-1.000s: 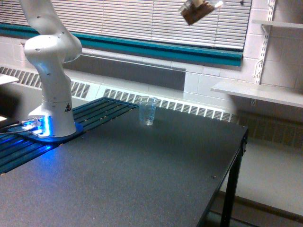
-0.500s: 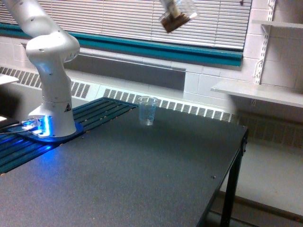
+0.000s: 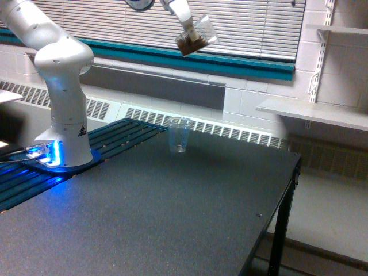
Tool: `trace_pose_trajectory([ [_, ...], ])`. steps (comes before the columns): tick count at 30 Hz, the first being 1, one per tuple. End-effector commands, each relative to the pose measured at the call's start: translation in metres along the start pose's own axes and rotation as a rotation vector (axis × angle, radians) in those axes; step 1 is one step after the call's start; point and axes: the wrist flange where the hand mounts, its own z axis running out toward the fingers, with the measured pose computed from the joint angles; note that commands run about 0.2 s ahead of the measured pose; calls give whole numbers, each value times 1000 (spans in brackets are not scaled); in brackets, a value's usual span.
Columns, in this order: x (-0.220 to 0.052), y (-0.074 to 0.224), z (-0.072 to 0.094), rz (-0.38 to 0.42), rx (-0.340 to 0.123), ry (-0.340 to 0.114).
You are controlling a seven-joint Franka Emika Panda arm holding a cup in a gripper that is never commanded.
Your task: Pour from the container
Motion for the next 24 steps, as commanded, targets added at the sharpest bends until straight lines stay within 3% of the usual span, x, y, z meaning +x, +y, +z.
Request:
trace_pose_trajectory([
  [1, -30, -10, 1, 95, 0, -30],
  [11, -57, -18, 9, 226, -4, -65],
  [24, -81, -21, 31, 366, -38, -162],
])
